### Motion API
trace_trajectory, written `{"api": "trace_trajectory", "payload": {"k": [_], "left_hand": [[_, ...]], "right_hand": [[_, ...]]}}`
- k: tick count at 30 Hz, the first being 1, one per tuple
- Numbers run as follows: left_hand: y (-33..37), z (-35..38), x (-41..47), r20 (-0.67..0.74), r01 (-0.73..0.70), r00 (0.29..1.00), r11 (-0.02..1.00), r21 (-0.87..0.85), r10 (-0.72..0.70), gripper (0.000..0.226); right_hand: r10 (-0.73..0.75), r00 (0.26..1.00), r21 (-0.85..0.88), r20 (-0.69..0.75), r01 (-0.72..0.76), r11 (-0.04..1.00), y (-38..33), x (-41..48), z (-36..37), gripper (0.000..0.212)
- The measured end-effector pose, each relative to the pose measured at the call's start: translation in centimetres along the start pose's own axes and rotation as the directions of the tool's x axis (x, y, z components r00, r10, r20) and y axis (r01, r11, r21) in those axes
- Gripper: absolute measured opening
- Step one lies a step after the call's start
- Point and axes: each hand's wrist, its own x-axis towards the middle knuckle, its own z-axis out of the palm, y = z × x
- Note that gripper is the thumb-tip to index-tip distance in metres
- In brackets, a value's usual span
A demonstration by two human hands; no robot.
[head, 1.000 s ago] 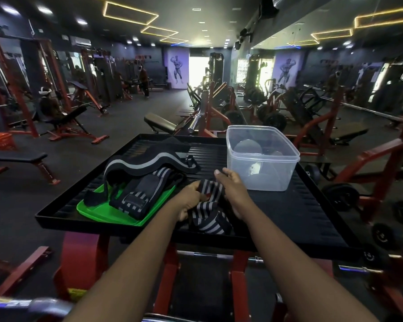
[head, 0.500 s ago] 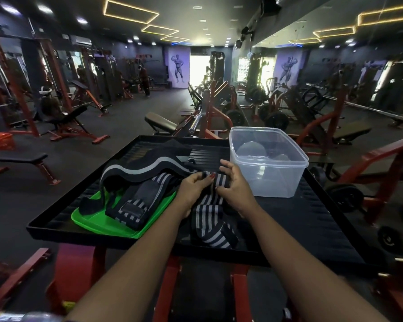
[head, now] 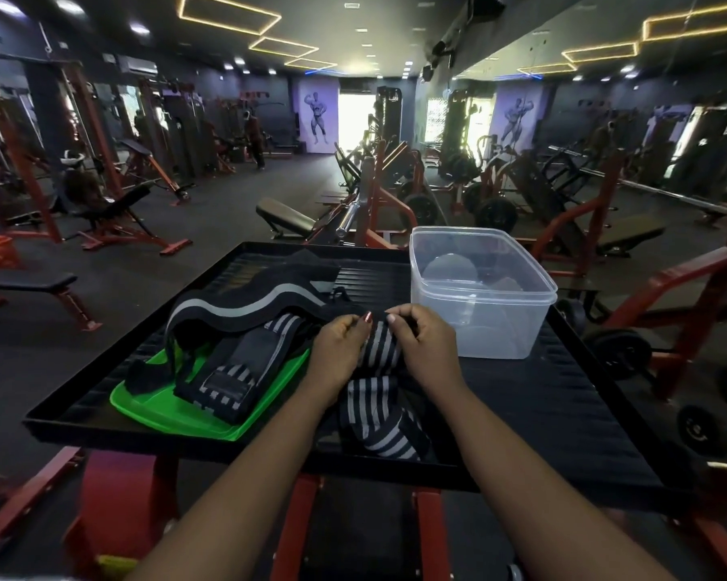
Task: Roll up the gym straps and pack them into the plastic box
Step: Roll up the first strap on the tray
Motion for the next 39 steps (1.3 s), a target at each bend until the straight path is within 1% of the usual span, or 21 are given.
{"api": "trace_trajectory", "payload": {"k": [2,3,4,5,7,10,13,15,19,21,23,25,26,27,29,30,33,36,39], "left_hand": [[-0.5,-0.3,0.3,-0.121,-0.084,0.987,0.978,0.189,0.108,0.021],[-0.4,-0.4,0.3,-0.186,-0.109,0.97,0.967,0.23,0.154,0.015],[-0.1,-0.5,0.2,-0.226,-0.142,0.954,0.962,0.234,0.196,0.008],[0.1,-0.6,0.1,-0.246,-0.179,0.941,0.958,0.223,0.233,0.01],[0.1,-0.6,0.0,-0.229,-0.242,0.928,0.942,0.231,0.294,0.016],[-0.2,-0.3,0.0,-0.159,-0.306,0.914,0.891,0.334,0.374,0.014],[-0.4,-0.2,-0.1,-0.094,-0.386,0.887,0.837,0.388,0.453,0.021],[-0.4,-0.2,-0.2,-0.071,-0.413,0.878,0.824,0.388,0.473,0.024],[-0.2,-0.5,-0.1,-0.103,-0.374,0.902,0.877,0.301,0.42,0.019],[-0.2,-0.5,0.1,-0.11,-0.334,0.924,0.913,0.235,0.367,0.018],[-0.1,-0.4,0.1,-0.077,-0.286,0.951,0.947,0.146,0.299,0.024],[-0.1,-0.4,0.1,-0.047,-0.244,0.967,0.962,0.12,0.251,0.032],[-0.2,-0.5,0.2,-0.053,-0.235,0.968,0.962,0.14,0.244,0.031],[-0.3,-0.5,0.3,-0.066,-0.226,0.969,0.962,0.155,0.238,0.028],[-0.5,-0.6,0.4,-0.091,-0.182,0.977,0.974,0.131,0.195,0.018],[-0.6,-0.5,0.4,-0.094,-0.157,0.981,0.981,0.117,0.169,0.014],[-0.8,-0.4,0.6,-0.101,-0.131,0.984,0.979,0.159,0.148,0.006],[-0.7,-0.4,0.7,-0.118,-0.121,0.983,0.98,0.161,0.141,0.005],[-0.7,-0.4,0.6,-0.097,-0.124,0.986,0.984,0.131,0.137,0.008]], "right_hand": [[0.023,1.0,0.017,0.018,-0.024,1.0,0.0,-0.1,0.0,0.011],[0.047,0.999,0.038,0.025,-0.047,0.998,0.0,-0.1,0.0,0.011],[0.074,0.997,0.062,0.032,-0.076,0.995,0.0,-0.2,0.0,0.011],[0.099,0.994,0.082,0.035,-0.102,0.991,0.0,-0.2,-0.1,0.011],[0.139,0.989,0.113,0.039,-0.143,0.983,0.0,-0.3,-0.2,0.011],[0.183,0.983,0.136,0.019,-0.183,0.974,0.1,-0.3,-0.4,0.013],[0.177,0.984,0.128,0.026,-0.178,0.976,0.0,-0.3,-0.5,0.011],[0.155,0.987,0.111,0.035,-0.158,0.981,0.1,-0.3,-0.5,0.011],[0.144,0.988,0.099,0.06,-0.15,0.984,0.1,-0.3,-0.4,0.012],[0.133,0.989,0.095,0.07,-0.14,0.986,0.0,-0.4,-0.4,0.017],[0.108,0.989,0.14,0.099,-0.122,0.983,-0.5,-0.7,-0.6,0.019],[0.068,0.981,0.209,0.182,-0.106,0.972,-1.0,-1.0,-0.7,0.019],[0.038,0.978,0.196,0.207,-0.079,0.977,-1.2,-1.1,-0.7,0.028],[-0.007,0.978,0.147,0.206,-0.024,0.989,-1.1,-1.1,-0.6,0.034],[-0.085,0.984,0.01,0.158,0.084,0.996,-0.7,-0.9,-0.2,0.032],[-0.099,0.986,-0.03,0.134,0.104,0.994,-0.5,-0.9,-0.1,0.028],[-0.054,0.994,-0.085,0.092,0.062,0.994,-0.2,-0.7,-0.1,0.017],[0.006,0.997,-0.137,0.083,0.005,0.991,-0.1,-0.5,-0.1,0.017],[0.0,0.997,-0.16,0.074,0.012,0.987,-0.1,-0.5,-0.1,0.015]]}}
